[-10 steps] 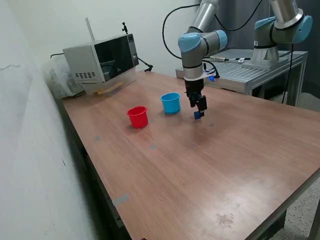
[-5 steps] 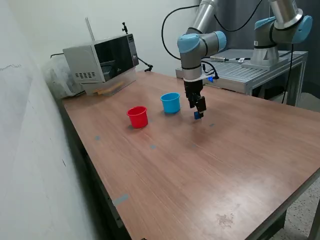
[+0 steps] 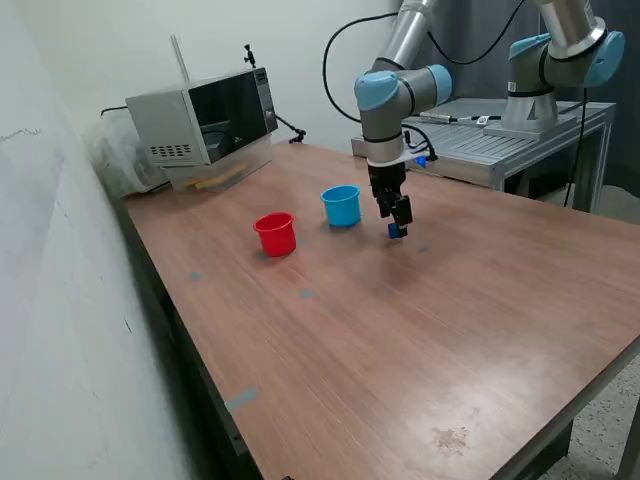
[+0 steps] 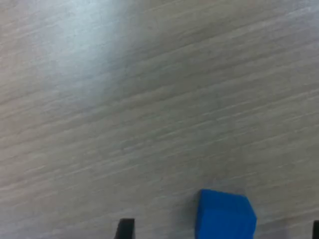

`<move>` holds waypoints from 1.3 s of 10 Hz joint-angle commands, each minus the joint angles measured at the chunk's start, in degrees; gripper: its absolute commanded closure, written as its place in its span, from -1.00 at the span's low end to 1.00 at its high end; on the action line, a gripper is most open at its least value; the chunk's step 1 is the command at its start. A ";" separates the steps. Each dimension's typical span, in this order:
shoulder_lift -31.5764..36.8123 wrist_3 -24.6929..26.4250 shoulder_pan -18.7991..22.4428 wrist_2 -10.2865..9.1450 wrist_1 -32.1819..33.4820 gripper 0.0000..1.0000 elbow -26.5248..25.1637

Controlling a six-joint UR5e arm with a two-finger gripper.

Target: Place red objects in the red bin, and blue objects in the blue bin.

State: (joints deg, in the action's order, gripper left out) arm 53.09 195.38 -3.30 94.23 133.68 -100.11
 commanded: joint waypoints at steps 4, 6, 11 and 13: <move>-0.09 0.00 -0.57 -0.01 0.09 -1.00 0.09; -0.35 0.00 -0.48 -0.01 0.09 -1.00 -0.09; -0.53 0.00 -0.04 -0.01 0.53 1.00 -0.53; -0.53 0.00 0.04 -0.01 0.61 1.00 -0.53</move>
State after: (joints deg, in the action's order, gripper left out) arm 52.56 195.38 -3.41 94.23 134.19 -100.55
